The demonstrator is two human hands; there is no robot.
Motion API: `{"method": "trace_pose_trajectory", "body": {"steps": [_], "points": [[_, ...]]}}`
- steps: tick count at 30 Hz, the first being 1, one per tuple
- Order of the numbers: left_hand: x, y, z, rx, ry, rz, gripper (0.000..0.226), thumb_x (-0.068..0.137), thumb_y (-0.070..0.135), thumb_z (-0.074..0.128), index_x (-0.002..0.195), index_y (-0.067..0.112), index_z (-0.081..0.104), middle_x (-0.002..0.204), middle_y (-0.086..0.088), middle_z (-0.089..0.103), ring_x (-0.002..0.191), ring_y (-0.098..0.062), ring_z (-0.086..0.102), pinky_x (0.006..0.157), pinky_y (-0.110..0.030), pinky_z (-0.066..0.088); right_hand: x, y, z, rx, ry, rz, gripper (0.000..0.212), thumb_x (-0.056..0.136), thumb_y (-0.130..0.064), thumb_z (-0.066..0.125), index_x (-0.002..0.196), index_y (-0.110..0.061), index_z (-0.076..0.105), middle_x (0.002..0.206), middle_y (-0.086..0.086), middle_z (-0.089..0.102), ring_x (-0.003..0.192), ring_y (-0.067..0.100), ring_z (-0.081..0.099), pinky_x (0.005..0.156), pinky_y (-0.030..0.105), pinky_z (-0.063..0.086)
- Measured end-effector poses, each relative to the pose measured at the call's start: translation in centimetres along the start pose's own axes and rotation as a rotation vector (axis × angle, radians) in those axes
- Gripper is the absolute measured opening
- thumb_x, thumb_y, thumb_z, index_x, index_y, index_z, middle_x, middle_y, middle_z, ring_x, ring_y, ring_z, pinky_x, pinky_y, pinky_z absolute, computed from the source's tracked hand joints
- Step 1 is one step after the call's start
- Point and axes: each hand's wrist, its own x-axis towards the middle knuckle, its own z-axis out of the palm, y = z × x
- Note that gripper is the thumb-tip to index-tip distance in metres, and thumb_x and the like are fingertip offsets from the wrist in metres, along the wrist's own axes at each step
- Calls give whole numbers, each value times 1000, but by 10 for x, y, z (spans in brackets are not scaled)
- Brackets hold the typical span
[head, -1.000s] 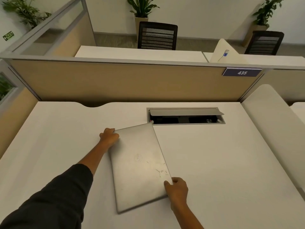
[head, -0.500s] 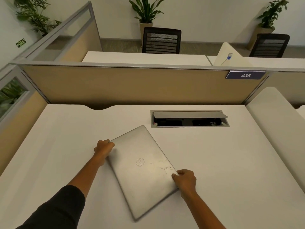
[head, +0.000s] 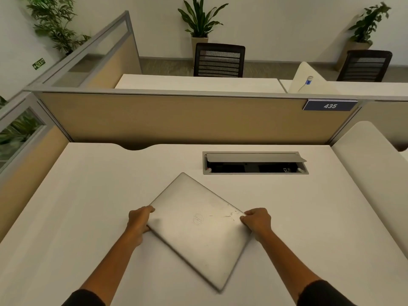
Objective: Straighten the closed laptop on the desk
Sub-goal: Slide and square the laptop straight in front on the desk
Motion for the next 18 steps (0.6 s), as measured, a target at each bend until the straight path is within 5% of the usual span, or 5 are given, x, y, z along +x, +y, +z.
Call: {"method": "trace_pose_trajectory", "body": {"steps": [4, 8, 13, 18], "points": [[-17, -16, 4, -69, 14, -17, 47, 94, 14, 67, 138, -2, 64, 144, -25, 65, 125, -41, 67, 110, -58, 58, 15, -11, -9, -25, -38, -53, 14, 78, 1, 78, 91, 5, 82, 99, 22, 79, 104, 37, 73, 91, 47, 61], [-33, -35, 4, -148, 4, -26, 40, 96, 10, 66, 134, -3, 68, 121, -16, 69, 93, -28, 67, 79, -42, 61, 31, -22, -13, -90, -56, -124, 23, 81, 3, 75, 98, 17, 74, 113, 35, 71, 113, 48, 65, 98, 56, 56], [-48, -54, 7, -153, 6, -66, 20, 98, 14, 65, 116, 8, 72, 154, -20, 58, 143, -43, 56, 112, -57, 57, 46, -33, -18, -144, -111, -184, 19, 83, 3, 77, 99, 13, 79, 110, 28, 76, 109, 41, 71, 98, 51, 59], [-60, -64, 12, -114, 22, -65, 40, 96, 14, 68, 134, 2, 68, 153, -21, 58, 143, -43, 56, 109, -53, 58, 56, -40, -18, -171, -143, -197, 25, 85, 2, 77, 110, 8, 78, 120, 22, 75, 112, 34, 70, 94, 35, 57]]}}
